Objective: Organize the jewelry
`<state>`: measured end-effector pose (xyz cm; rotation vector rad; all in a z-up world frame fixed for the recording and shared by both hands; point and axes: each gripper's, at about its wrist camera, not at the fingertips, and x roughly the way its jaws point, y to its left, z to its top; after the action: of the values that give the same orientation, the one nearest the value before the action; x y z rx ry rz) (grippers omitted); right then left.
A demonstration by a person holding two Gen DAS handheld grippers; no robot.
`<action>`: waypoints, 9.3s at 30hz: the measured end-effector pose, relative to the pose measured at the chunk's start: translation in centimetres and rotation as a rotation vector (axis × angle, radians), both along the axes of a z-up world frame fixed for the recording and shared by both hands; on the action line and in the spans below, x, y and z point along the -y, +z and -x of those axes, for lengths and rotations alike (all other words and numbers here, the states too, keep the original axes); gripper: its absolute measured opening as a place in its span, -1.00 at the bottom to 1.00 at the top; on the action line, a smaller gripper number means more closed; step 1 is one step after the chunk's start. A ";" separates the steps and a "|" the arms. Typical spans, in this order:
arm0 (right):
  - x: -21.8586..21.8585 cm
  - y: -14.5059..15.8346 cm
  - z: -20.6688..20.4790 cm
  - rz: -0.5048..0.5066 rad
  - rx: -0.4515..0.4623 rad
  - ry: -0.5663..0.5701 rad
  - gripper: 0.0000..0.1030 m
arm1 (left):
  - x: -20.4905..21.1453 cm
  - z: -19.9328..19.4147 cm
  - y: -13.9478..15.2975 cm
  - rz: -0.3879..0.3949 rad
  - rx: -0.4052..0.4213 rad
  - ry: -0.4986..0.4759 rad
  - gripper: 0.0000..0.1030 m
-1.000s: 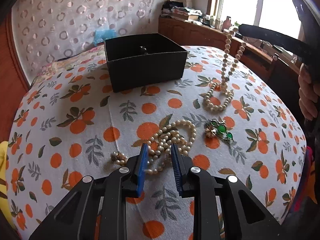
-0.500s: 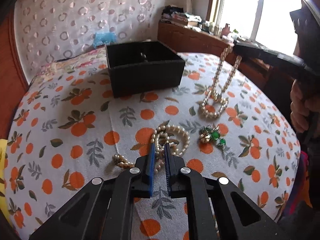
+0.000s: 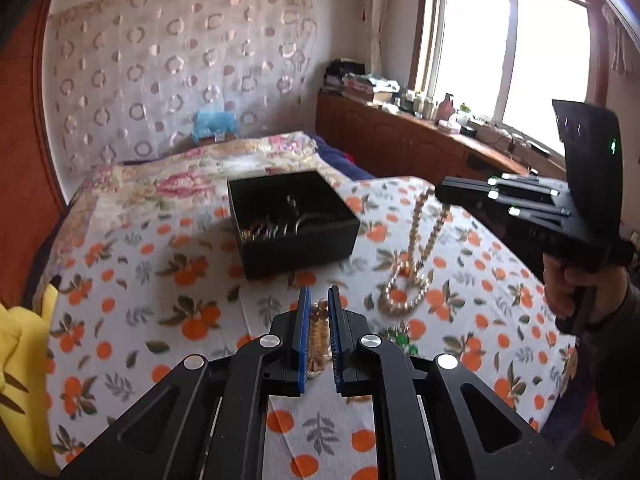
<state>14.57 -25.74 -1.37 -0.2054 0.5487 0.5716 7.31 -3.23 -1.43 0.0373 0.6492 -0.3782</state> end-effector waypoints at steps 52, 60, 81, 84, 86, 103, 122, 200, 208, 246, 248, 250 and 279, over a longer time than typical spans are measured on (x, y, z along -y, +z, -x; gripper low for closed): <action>-2.3 11.6 -6.9 -0.132 0.037 0.158 -0.84 | -1.4 -12.2 8.1 0.080 0.047 -0.025 -0.85; -3.3 13.7 -9.8 -0.136 0.066 0.151 -0.83 | -1.8 -16.0 6.4 0.068 0.005 -0.010 -0.85; -5.0 8.8 -16.0 -0.050 -0.025 0.093 -0.83 | -1.7 -21.3 1.4 0.049 -0.093 0.019 -0.85; -5.4 7.0 -16.2 -0.030 -0.057 0.090 -0.83 | -1.6 -21.2 1.1 0.048 -0.103 0.018 -0.84; -5.7 5.7 -16.4 -0.021 -0.084 0.088 -0.83 | -1.6 -20.8 1.0 0.042 -0.106 0.018 -0.83; -4.2 2.5 -13.8 -0.043 -0.130 0.047 -0.72 | -1.6 -13.2 -0.2 -0.012 -0.097 0.044 -0.44; -3.1 -7.6 -0.4 0.051 -0.323 0.056 -0.72 | -0.3 -6.6 -6.0 -0.028 -0.210 0.010 -0.23; -1.3 -2.8 -4.9 -0.001 -0.190 0.007 -0.76 | 3.2 -7.8 -3.8 -0.024 -0.145 -0.069 -0.72; -3.5 -0.4 -7.9 -0.015 -0.141 0.051 -0.76 | 1.6 -10.5 -2.2 -0.025 -0.103 -0.017 -0.72; -4.9 -1.6 -11.6 -0.060 -0.205 0.050 -0.48 | 0.2 -17.1 -1.3 -0.022 -0.091 0.053 -0.72; -4.7 -1.7 -11.3 -0.062 -0.207 0.043 -0.48 | 0.3 -17.2 -1.3 -0.024 -0.090 0.056 -0.72; -4.4 -1.8 -10.9 -0.064 -0.208 0.036 -0.48 | 0.3 -17.1 -1.5 -0.029 -0.086 0.064 -0.72; -1.2 -1.1 -1.1 -0.125 -0.088 -0.120 0.15 | -0.7 -5.0 0.4 -0.042 0.005 0.184 0.85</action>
<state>15.63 -24.57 -2.45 -0.0289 0.6044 0.4980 12.32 -2.55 -1.00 0.0179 0.6500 -0.1870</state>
